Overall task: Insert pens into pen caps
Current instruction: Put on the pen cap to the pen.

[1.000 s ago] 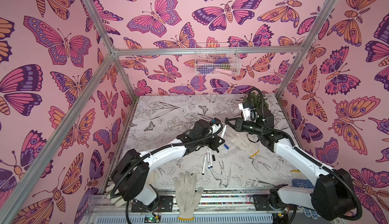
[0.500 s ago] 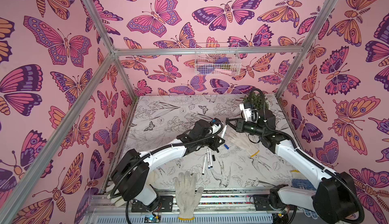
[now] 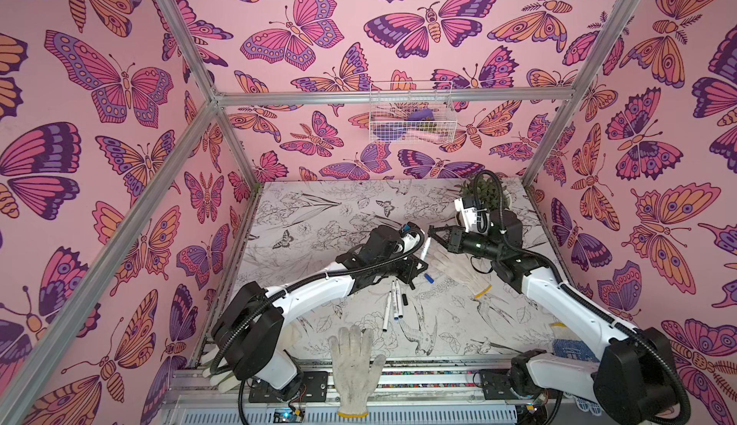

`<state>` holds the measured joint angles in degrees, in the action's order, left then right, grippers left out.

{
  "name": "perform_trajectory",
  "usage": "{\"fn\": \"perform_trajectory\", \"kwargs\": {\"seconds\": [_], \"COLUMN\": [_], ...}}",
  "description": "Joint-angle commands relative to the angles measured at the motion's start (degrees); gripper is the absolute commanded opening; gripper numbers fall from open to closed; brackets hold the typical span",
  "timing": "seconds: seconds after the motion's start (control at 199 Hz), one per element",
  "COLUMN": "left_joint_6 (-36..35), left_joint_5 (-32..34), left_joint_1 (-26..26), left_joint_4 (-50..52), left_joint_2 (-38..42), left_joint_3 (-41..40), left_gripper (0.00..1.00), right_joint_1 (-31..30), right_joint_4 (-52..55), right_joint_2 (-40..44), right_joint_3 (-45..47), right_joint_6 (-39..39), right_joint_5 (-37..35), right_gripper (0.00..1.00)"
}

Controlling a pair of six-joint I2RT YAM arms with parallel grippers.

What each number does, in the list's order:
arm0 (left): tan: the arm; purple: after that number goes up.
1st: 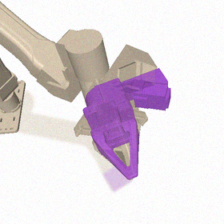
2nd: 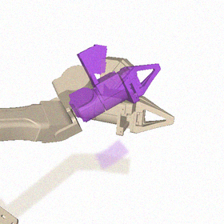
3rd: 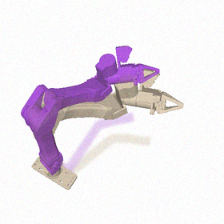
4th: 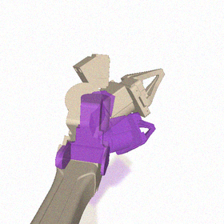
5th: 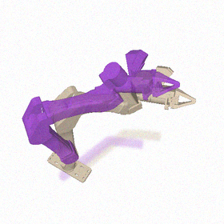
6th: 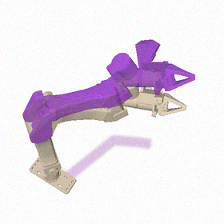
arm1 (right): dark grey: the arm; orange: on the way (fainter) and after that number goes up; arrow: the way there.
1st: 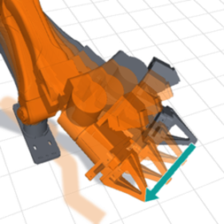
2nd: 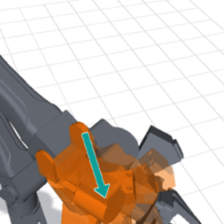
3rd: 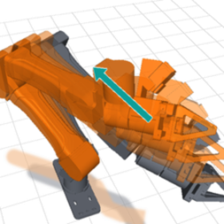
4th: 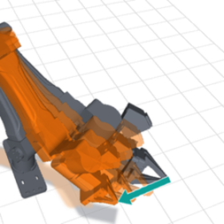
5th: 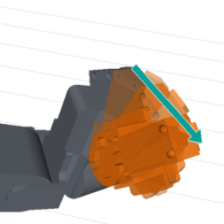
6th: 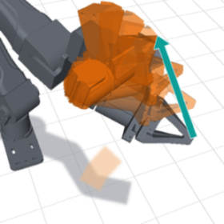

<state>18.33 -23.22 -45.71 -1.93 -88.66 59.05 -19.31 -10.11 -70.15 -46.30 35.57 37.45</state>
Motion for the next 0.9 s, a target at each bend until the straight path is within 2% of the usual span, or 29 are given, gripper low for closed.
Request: {"fn": "perform_trajectory", "kwargs": {"seconds": [0.0,0.311,0.612,0.893], "left_joint_6": [0.51,2.82,13.69,14.46], "left_joint_5": [-1.87,-2.11,0.31,-2.17], "left_joint_1": [0.8,1.06,3.76,3.7], "left_joint_4": [-4.82,-8.83,-18.53,-20.68], "left_joint_2": [-1.59,-5.14,-5.56,-4.54], "left_joint_3": [2.29,6.32,5.73,7.05], "left_gripper": [0.0,0.0,0.0,0.0], "right_joint_1": [-0.63,-0.68,-0.77,-1.04], "right_joint_4": [0.1,-0.78,1.61,4.2], "right_joint_2": [0.62,1.25,1.37,1.62], "right_joint_3": [0.68,0.88,0.77,1.48], "right_joint_6": [-0.87,-0.29,-2.81,-5.42], "right_joint_5": [-0.27,-0.27,-0.01,-0.27], "right_gripper": [0.0,0.0,0.0,0.0]}}
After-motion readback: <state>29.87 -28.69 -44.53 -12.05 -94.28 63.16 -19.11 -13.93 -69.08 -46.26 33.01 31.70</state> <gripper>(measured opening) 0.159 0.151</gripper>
